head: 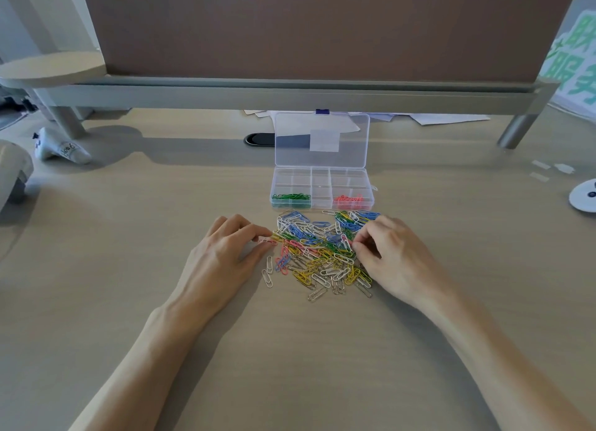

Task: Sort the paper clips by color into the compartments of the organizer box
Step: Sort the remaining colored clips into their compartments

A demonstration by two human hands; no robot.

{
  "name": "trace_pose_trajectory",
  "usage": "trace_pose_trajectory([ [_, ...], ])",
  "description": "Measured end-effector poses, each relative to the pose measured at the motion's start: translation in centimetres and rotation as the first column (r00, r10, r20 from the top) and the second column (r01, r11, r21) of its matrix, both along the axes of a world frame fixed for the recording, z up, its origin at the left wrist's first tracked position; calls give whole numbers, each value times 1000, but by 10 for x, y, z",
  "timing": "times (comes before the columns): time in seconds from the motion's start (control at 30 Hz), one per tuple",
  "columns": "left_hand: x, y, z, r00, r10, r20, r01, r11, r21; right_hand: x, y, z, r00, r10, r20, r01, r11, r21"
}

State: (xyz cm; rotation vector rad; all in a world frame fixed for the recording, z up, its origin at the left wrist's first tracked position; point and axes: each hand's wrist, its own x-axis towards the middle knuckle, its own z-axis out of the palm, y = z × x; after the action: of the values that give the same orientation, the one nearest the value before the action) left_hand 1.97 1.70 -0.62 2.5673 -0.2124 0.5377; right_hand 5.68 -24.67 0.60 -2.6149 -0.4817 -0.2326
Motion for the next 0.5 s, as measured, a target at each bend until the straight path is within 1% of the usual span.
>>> trace_pose_trajectory([
  [0.13,1,1,-1,1000,-2,4,1,999,46,-10,5,8,995,-1,102,-14,989,146],
  [0.2,1,2,-1,1000,-14,14,13,998,57,-15,15,15,991,29,128,-51,984,173],
  [0.27,1,1,0,998,-33,46,29,995,91,-18,29,20,987,75,142,-98,982,160],
  [0.4,3,-3,2,993,-61,99,37,973,230,-14,54,24,974,127,188,-148,984,102],
  [0.5,4,-5,2,995,-67,68,52,978,201,-6,66,24,970,164,181,-174,984,41],
])
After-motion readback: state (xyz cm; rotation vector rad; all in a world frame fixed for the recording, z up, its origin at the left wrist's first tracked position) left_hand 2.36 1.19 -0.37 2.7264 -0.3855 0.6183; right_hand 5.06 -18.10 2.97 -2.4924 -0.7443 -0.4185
